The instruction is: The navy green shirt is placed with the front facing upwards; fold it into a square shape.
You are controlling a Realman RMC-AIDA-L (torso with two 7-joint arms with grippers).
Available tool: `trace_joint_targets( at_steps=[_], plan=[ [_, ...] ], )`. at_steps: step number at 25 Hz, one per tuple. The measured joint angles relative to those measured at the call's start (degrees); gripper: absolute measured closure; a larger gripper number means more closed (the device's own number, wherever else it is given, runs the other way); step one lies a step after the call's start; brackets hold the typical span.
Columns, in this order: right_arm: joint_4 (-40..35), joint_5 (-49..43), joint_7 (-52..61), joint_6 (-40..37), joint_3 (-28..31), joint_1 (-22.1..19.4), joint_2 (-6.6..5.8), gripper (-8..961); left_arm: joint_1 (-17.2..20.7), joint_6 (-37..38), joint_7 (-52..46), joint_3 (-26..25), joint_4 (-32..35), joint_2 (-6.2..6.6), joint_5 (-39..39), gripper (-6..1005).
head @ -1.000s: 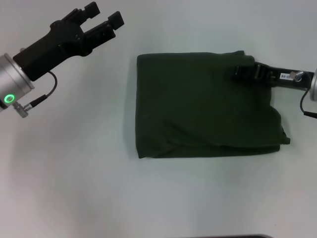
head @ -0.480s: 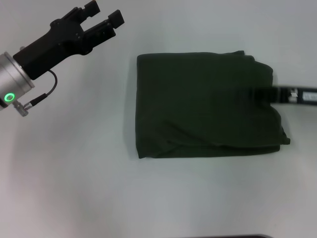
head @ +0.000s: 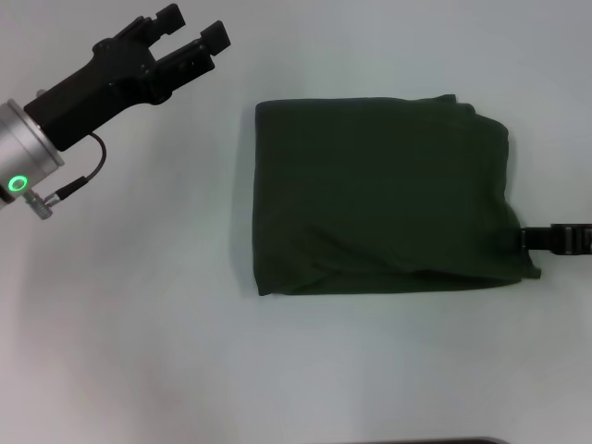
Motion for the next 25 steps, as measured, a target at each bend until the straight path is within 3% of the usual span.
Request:
trace_joint_targets(
  at_steps=[9, 17, 20, 25],
  plan=[
    [-0.2, -0.1, -0.1, 3.5, 0.3, -0.2, 0.93, 870, 0.2, -0.1, 0.0, 0.0, 0.0, -0.01, 0.0, 111],
    [-2.5, 4.9, -4.1, -5.4, 4.4, 1.1, 1.21, 876, 0.2, -0.6, 0.0, 0.0, 0.0, 0.07, 0.0, 112],
    [-2.5, 4.5, -4.5, -5.4, 3.5, 3.6, 2.49, 877, 0.2, -1.3, 0.0, -0.1, 0.0, 0.03, 0.0, 112],
    [-2.2, 3.1, -5.5, -2.1, -0.8, 8.6, 5.85, 877, -0.2, -1.6, 0.0, -0.6, 0.0, 0.00, 0.0, 112]
  ],
)
